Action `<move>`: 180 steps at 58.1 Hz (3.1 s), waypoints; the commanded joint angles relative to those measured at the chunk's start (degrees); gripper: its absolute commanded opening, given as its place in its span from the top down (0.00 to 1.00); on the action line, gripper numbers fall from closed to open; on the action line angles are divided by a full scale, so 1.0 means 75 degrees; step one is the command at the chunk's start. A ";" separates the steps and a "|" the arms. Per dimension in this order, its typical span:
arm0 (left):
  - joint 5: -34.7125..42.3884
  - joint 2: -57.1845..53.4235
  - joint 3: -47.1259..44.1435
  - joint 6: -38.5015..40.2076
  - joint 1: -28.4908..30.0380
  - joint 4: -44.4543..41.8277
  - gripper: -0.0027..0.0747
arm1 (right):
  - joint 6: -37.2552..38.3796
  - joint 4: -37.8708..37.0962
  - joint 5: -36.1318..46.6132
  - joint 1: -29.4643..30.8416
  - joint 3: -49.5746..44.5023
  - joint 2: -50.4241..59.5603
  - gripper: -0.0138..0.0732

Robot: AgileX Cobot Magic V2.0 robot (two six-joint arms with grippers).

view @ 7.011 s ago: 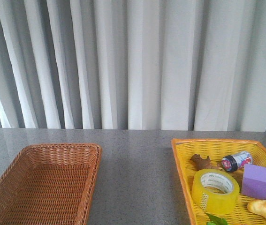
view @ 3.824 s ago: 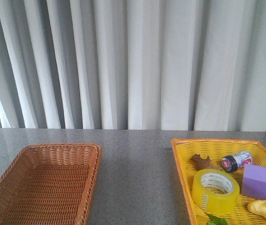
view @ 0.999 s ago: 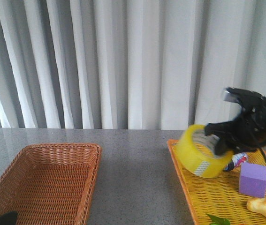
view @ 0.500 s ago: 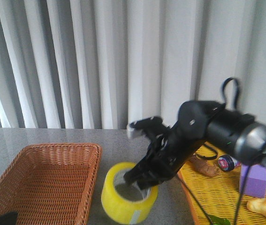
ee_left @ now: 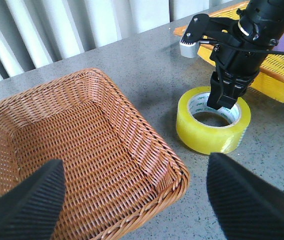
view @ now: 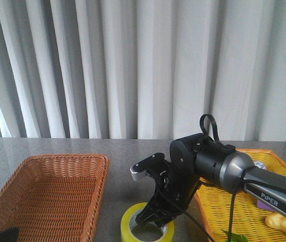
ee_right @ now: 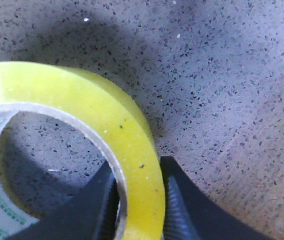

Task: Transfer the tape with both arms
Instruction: 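Lift the tape roll with the right gripper and set it on the table between baskets, then open the right gripper and withdraw it back over the yellow basket, then lower the left gripper onto the tape roll and grasp its rim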

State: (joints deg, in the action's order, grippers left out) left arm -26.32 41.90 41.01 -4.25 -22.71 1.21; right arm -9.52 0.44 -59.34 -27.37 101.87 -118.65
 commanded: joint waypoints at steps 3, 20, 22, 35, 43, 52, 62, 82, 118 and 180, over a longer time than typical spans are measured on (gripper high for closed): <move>0.0577 0.0010 0.0252 0.0007 -0.0054 0.0070 0.23 | 0.0150 0.0014 0.0279 0.0025 0.0252 0.0484 0.56; 0.0593 0.0010 0.0252 0.0007 -0.0054 0.0077 0.23 | 0.0276 -0.0059 0.0142 0.0031 0.0259 0.1284 0.29; 0.0593 0.0010 0.0252 0.0007 -0.0054 0.0077 0.23 | 0.0301 -0.0059 0.0067 0.0031 0.0259 0.1487 0.29; 0.0459 0.0010 0.0252 0.0007 -0.0054 0.0077 0.23 | 0.0542 -0.0457 -0.0288 0.0139 -0.0197 0.3076 0.31; 0.0481 -0.0006 0.0252 0.0007 -0.0054 0.0077 0.23 | 0.0703 -0.0420 0.0439 0.0610 -0.1519 0.4347 0.32; 0.0458 0.0002 0.0252 0.0007 -0.0054 0.0085 0.23 | 0.0976 -0.0365 0.1321 0.1543 -0.3460 0.5962 0.33; 0.0517 0.0223 0.0252 0.0038 -0.0054 0.0113 0.23 | 0.0995 -0.0168 0.1710 0.2251 -0.5341 0.7669 0.34; 0.1168 0.1769 0.0462 -0.0768 -0.0626 0.0952 0.27 | 0.0995 -0.0174 0.2210 0.2277 -0.7706 1.0430 0.34; -0.0816 0.7024 0.5457 -0.1196 -0.1635 0.0340 0.34 | 0.0995 -0.0174 0.1618 0.2277 -0.7958 1.1150 0.34; -0.4440 1.0795 0.9709 -0.1134 -0.1120 0.0330 0.69 | 0.0995 -0.0174 0.1609 0.2277 -0.7958 1.1150 0.34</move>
State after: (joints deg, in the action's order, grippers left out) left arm -60.85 126.42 111.87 -13.10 -31.16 1.88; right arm -2.02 -0.66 -50.25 -10.60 40.82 -34.89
